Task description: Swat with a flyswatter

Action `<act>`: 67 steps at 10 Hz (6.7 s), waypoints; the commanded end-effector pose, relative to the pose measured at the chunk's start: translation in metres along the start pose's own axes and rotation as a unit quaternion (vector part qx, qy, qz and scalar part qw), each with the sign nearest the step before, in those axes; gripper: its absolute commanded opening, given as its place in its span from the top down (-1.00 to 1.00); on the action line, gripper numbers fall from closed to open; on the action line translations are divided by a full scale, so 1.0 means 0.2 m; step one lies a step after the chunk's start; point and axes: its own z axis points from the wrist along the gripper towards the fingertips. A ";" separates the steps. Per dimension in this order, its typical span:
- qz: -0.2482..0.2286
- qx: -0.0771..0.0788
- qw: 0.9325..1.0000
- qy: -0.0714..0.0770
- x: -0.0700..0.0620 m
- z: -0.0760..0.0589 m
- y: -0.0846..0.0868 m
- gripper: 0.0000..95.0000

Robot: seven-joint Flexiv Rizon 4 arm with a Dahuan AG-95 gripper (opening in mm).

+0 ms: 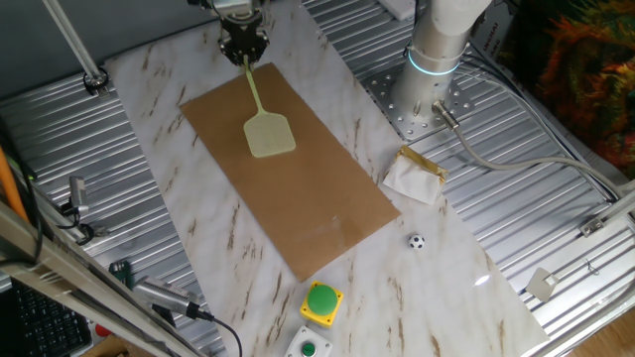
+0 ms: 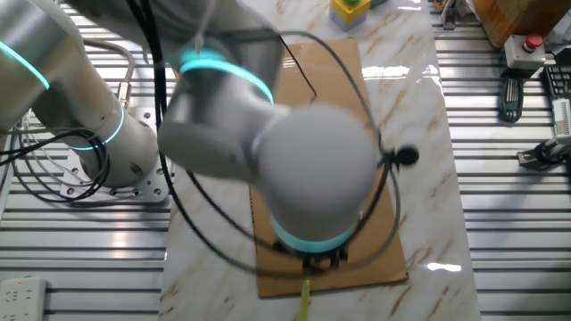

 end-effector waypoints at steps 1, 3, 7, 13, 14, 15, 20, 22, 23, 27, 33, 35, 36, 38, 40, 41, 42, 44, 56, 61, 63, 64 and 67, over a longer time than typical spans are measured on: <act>0.000 0.000 1.000 0.002 0.02 0.02 -0.01 1.00; 0.001 0.003 1.000 0.000 0.02 0.07 -0.02 1.00; 0.002 0.004 1.000 0.002 0.04 0.12 -0.02 1.00; 0.003 0.005 1.000 0.003 0.03 0.18 -0.02 1.00; 0.005 0.007 1.000 0.004 0.03 0.20 -0.01 1.00; 0.006 0.007 1.000 0.003 0.02 0.21 -0.01 1.00; 0.007 0.008 1.000 0.005 0.01 0.24 -0.01 1.00; 0.008 0.008 1.000 0.003 0.01 0.26 -0.01 1.00; 0.008 0.008 1.000 0.003 0.01 0.26 -0.01 1.00; 0.006 0.006 1.000 0.002 0.01 0.29 -0.01 1.00; 0.004 0.003 1.000 0.005 0.01 0.29 -0.01 1.00; 0.003 0.003 1.000 0.005 0.02 0.29 -0.01 1.00; 0.004 0.003 1.000 0.004 0.02 0.29 -0.01 1.00; 0.002 0.005 1.000 0.003 0.02 0.29 -0.01 1.00; 0.001 0.005 1.000 0.003 0.02 0.29 -0.01 0.20; 0.000 0.005 1.000 0.003 0.02 0.29 -0.01 0.20; 0.000 0.005 1.000 0.003 0.02 0.29 -0.01 0.20; 0.002 0.006 1.000 0.003 0.02 0.29 -0.01 0.20; 0.086 -0.001 0.996 -0.021 -0.04 0.22 -0.03 0.60; 0.086 -0.001 0.996 -0.021 -0.04 0.22 -0.03 0.60; 0.086 -0.001 0.996 -0.021 -0.04 0.22 -0.03 0.60; 0.086 -0.001 0.996 -0.021 -0.04 0.22 -0.03 0.60; 0.086 -0.001 0.996 -0.021 -0.04 0.22 -0.03 0.60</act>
